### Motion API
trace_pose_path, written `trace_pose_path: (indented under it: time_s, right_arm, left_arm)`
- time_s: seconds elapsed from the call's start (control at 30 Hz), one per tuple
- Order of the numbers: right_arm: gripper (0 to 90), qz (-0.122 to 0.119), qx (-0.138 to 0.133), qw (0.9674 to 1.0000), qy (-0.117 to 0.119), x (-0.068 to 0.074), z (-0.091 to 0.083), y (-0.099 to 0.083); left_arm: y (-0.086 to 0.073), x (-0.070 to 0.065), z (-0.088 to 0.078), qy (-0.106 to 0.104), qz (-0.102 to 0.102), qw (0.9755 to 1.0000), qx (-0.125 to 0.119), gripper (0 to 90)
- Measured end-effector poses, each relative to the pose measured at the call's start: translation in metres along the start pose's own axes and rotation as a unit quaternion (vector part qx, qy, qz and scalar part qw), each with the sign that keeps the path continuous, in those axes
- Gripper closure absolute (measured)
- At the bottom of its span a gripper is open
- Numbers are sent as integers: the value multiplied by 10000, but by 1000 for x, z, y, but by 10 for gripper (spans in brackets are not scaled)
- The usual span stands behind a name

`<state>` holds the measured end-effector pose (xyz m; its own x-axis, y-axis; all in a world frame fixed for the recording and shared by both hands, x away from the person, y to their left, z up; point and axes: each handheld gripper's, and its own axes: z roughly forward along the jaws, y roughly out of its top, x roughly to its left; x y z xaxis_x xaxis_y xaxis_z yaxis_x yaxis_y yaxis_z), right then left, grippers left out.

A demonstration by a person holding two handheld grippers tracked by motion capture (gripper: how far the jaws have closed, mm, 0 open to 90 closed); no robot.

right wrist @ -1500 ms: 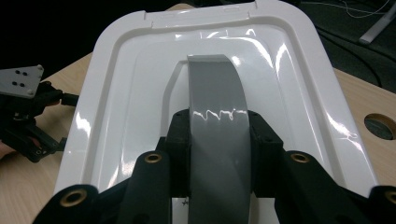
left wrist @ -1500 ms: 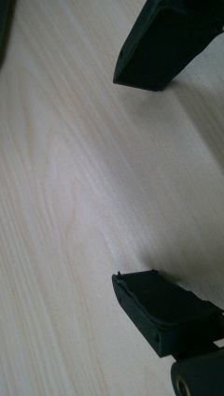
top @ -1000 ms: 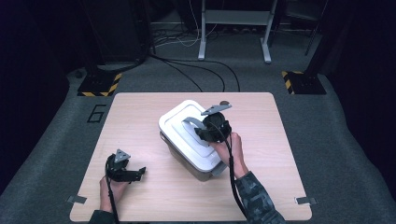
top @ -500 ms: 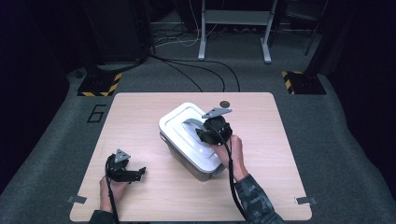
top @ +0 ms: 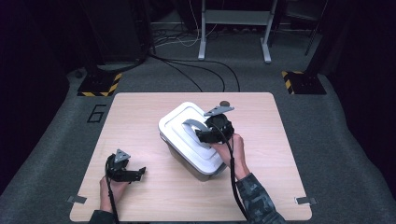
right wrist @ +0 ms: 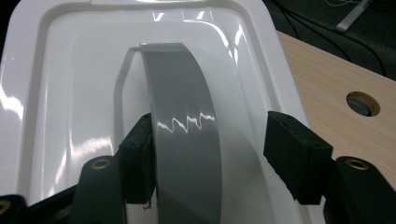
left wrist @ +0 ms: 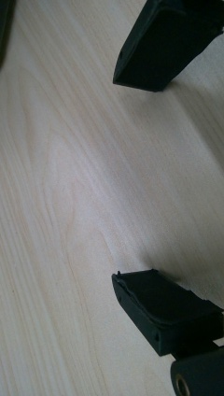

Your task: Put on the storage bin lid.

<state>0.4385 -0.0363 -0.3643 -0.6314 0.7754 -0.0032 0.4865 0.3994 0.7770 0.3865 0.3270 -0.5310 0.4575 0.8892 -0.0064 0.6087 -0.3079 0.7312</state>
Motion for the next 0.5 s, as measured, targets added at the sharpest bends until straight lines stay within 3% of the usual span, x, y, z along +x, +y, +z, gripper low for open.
trace_pose_path:
  time_s: [0.4,0.5]
  right_arm:
    - [310,19,14,10000,54,1,-3,2]
    - [468,-21,24,10000,93,-1,-3,1]
  left_arm:
    - [0,0,0,1,-7,10000,16,53]
    - [0,0,0,-5,-3,10000,34,53]
